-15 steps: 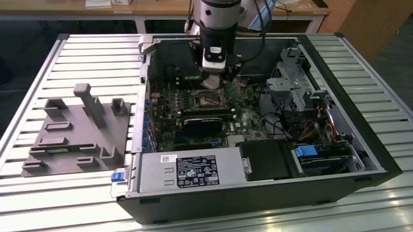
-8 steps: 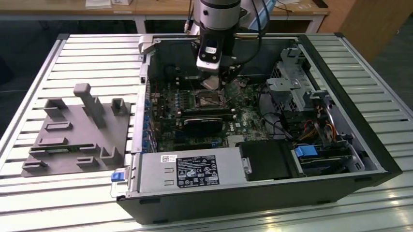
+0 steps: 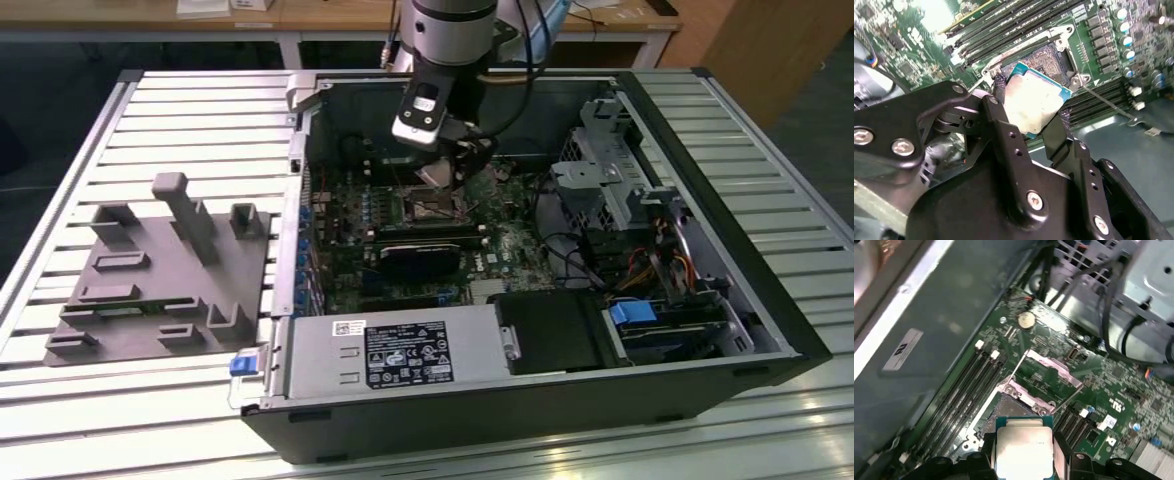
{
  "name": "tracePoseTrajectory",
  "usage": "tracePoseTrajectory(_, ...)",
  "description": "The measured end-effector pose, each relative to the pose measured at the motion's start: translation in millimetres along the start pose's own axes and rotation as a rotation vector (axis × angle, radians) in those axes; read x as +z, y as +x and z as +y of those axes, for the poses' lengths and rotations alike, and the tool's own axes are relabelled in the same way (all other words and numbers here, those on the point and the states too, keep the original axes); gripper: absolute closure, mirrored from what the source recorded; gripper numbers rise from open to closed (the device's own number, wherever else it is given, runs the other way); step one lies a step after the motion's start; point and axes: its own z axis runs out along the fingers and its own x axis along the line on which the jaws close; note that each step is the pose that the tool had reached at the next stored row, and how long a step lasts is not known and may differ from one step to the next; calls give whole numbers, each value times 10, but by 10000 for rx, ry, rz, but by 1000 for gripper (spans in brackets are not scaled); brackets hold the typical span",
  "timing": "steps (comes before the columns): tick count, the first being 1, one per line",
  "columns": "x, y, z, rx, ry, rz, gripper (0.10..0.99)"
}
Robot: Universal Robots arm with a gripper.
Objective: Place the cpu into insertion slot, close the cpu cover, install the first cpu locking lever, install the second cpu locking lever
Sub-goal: 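Place the cpu into insertion slot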
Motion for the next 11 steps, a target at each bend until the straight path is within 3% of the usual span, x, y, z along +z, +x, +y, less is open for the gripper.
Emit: tracePoseTrajectory(11, 40, -1, -3, 2004, -30, -148, 549)
